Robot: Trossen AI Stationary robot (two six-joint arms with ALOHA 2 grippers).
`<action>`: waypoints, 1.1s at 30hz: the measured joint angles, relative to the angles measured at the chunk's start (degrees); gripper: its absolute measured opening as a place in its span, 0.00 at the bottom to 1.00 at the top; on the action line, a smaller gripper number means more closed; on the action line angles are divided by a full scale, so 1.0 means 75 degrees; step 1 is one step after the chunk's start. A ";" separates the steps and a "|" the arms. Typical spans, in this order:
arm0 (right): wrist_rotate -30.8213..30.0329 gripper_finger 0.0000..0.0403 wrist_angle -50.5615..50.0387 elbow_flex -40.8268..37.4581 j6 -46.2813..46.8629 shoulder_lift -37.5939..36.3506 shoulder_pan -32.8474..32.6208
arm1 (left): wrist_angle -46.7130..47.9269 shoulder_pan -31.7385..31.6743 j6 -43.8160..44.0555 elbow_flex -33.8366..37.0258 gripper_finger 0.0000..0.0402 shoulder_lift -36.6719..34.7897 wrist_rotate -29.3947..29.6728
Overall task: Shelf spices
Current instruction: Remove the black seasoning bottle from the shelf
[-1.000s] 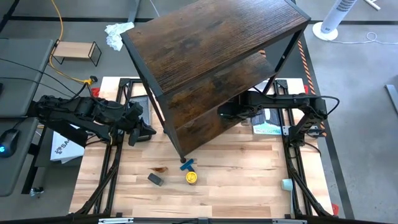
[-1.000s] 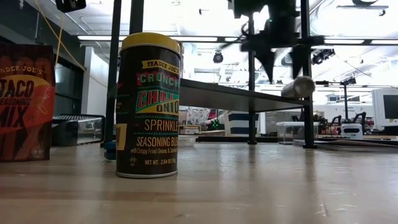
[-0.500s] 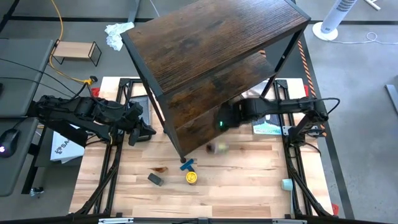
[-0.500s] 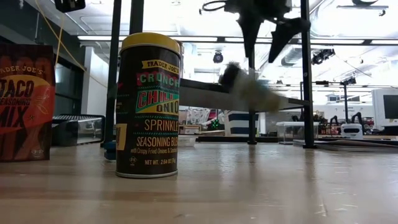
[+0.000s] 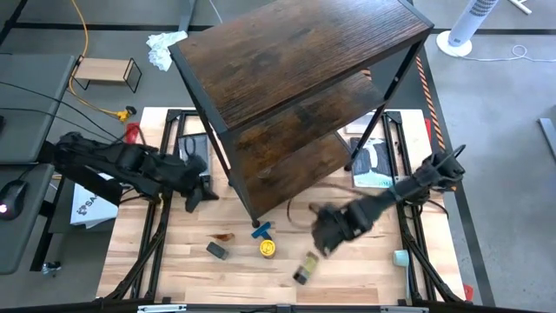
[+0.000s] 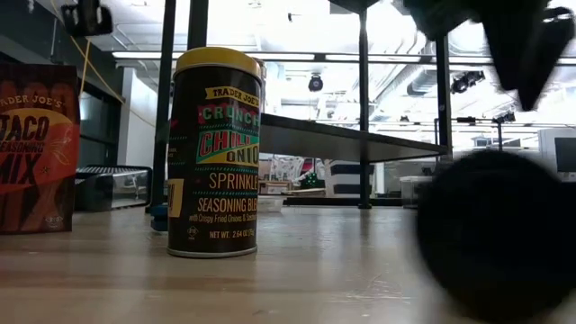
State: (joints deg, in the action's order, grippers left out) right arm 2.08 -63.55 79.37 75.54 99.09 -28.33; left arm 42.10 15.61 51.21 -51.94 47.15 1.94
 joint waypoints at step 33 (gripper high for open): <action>-0.1855 0.67 0.5226 -0.1002 0.5980 0.1842 -0.2865 | -0.6600 0.3765 0.4684 0.2206 0.00 0.2664 0.0700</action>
State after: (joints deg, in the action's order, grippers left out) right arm -11.84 -24.35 71.85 120.38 112.91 -49.82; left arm -7.40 43.85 86.33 -35.40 67.13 7.19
